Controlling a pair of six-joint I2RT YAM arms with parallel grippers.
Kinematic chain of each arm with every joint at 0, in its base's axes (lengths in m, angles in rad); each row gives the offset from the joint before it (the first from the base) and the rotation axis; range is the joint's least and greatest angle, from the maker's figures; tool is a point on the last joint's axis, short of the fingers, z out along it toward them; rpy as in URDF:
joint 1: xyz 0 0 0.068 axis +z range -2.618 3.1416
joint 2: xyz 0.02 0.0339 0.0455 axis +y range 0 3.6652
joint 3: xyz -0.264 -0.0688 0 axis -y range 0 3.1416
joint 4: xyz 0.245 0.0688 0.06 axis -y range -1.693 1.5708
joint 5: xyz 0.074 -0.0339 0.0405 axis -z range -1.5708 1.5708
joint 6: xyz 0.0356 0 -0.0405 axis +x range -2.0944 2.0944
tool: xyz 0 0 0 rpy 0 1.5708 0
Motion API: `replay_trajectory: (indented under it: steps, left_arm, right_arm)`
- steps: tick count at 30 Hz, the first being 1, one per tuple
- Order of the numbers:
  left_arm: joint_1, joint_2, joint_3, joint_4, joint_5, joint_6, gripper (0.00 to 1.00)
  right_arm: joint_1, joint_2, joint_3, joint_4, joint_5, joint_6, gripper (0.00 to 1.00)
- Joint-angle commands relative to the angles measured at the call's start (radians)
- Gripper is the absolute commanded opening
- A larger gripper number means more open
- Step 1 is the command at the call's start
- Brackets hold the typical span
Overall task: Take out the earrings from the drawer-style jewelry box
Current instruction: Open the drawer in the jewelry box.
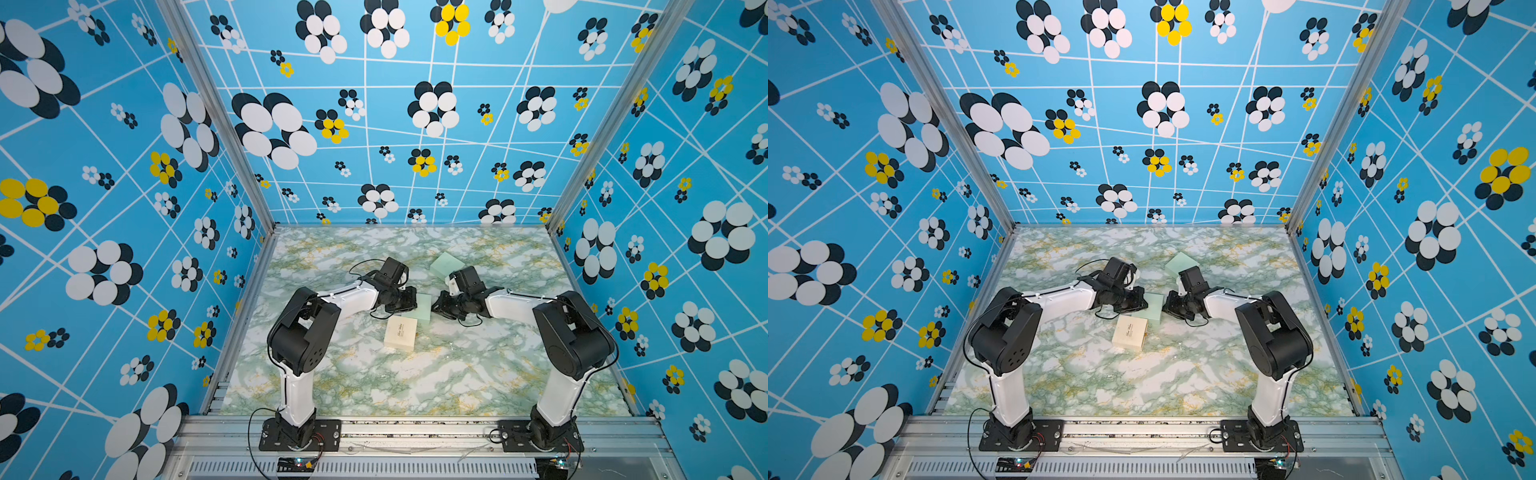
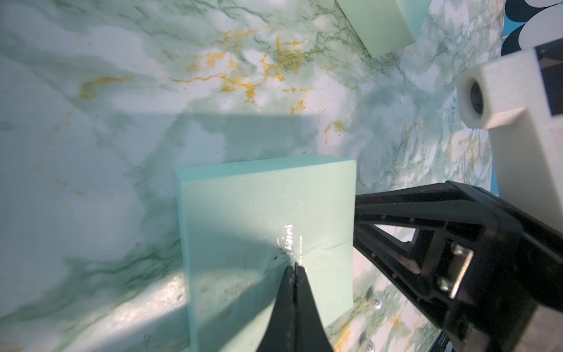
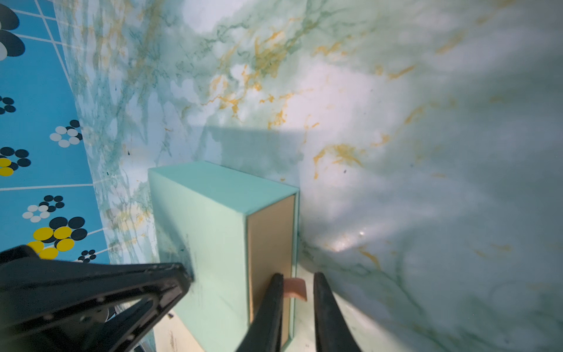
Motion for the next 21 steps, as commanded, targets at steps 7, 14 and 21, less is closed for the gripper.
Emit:
replay_trajectory:
  steps: [7, 14, 21]
  left_arm:
    - [0.013, 0.024, -0.03, -0.011, -0.002, 0.001, 0.0]
    - [0.014, 0.021, -0.034, -0.01, -0.002, 0.0, 0.0]
    - [0.015, 0.03, -0.035, -0.007, 0.0, 0.001, 0.0]
  right_arm:
    - [-0.014, 0.012, -0.052, 0.078, -0.041, 0.057, 0.29]
    - [-0.019, 0.023, -0.089, 0.154, -0.071, 0.099, 0.26]
    - [-0.02, 0.041, -0.105, 0.219, -0.097, 0.138, 0.21]
